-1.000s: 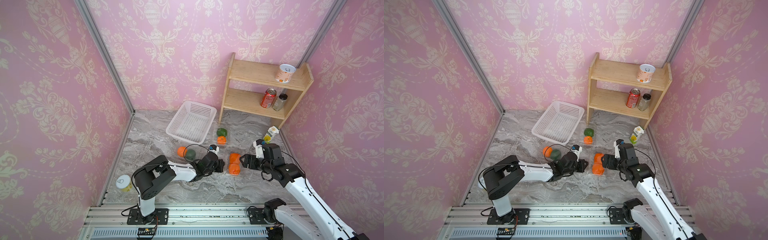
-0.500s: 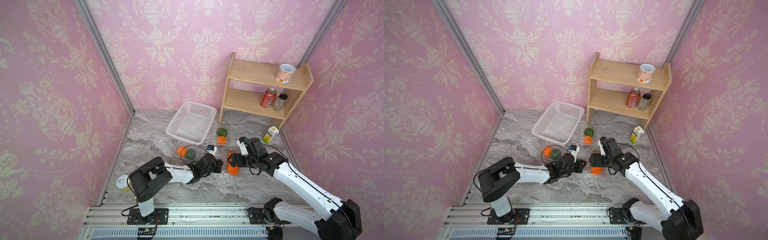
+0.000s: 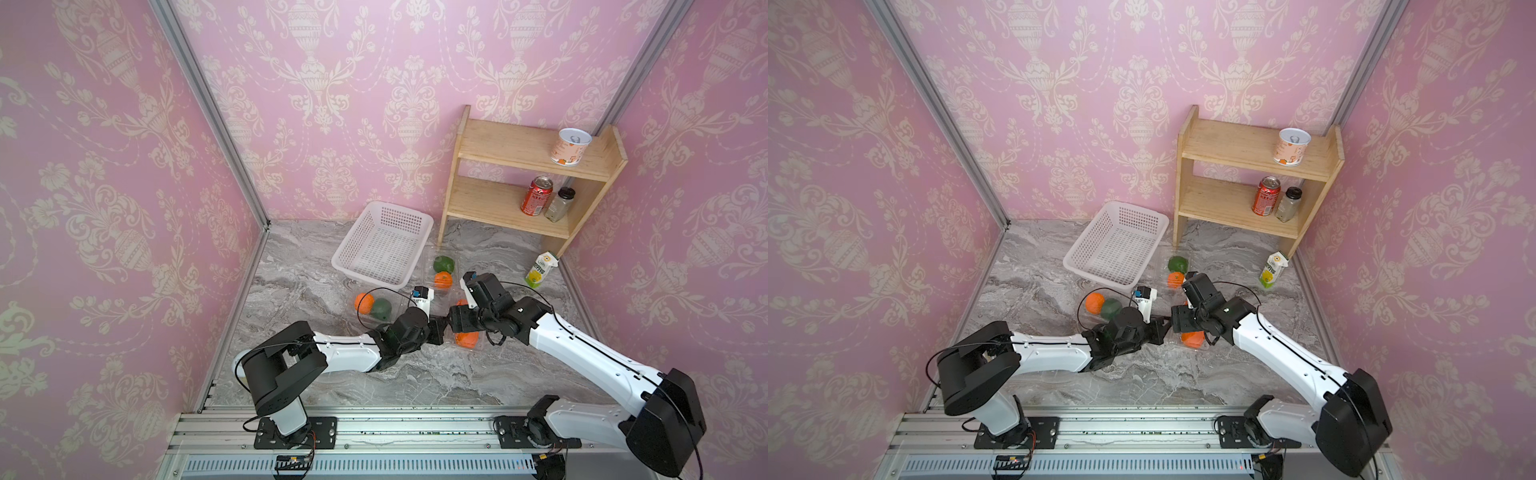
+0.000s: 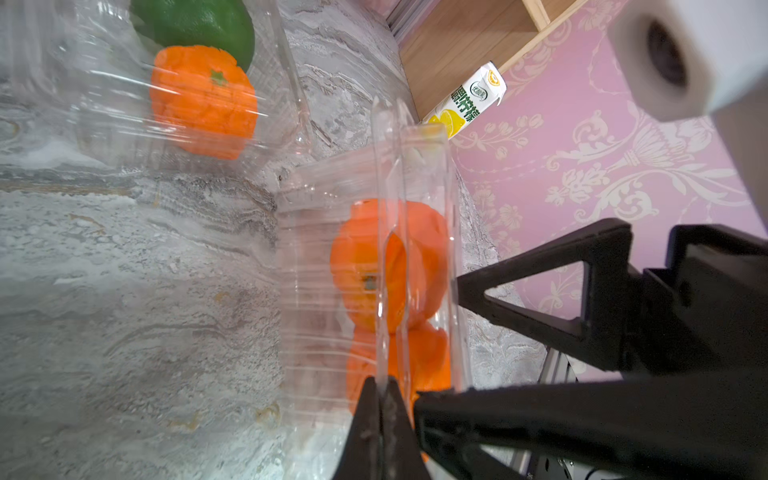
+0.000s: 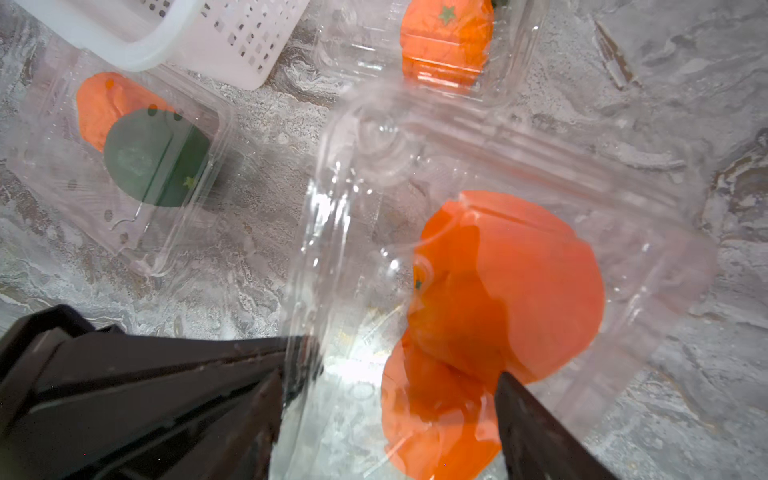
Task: Take oranges out of containers
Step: Open the packing box at the center of the board.
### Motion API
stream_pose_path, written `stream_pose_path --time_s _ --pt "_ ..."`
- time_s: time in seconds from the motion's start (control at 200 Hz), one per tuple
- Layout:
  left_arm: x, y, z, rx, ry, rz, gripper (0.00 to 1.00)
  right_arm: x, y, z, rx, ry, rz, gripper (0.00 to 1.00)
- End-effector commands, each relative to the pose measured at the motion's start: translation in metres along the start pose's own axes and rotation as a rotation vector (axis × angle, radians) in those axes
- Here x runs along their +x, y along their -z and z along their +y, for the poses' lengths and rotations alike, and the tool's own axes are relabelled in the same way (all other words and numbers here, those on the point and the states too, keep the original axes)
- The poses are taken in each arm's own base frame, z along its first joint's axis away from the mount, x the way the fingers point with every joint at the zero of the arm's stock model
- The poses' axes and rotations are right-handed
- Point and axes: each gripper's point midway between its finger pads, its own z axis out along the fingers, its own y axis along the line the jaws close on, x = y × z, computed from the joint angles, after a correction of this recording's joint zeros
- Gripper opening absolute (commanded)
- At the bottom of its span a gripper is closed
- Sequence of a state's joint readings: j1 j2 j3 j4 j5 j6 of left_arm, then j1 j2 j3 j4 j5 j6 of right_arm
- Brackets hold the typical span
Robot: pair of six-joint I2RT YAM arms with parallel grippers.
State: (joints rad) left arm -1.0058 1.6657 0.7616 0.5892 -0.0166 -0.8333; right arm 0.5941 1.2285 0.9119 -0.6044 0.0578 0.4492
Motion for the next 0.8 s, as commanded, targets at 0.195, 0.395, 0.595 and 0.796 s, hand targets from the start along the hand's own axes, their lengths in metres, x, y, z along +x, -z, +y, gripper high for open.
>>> stream_pose_path --time_s 0.195,0.395,0.595,0.796 --pt "-0.016 0.009 -0.027 0.068 -0.037 -0.068 0.0 -0.008 -0.01 0.004 0.039 -0.01 -0.001 0.59" --pt "-0.011 0.008 -0.02 0.04 -0.038 -0.051 0.0 -0.007 -0.015 0.005 0.037 -0.018 0.002 0.17" --pt "-0.004 0.005 -0.011 0.012 -0.021 -0.026 0.0 -0.003 -0.02 0.004 0.037 -0.026 0.01 0.0" --pt "0.008 -0.001 0.018 -0.1 0.009 0.04 0.0 0.002 -0.018 0.003 -0.008 -0.057 -0.005 0.0"
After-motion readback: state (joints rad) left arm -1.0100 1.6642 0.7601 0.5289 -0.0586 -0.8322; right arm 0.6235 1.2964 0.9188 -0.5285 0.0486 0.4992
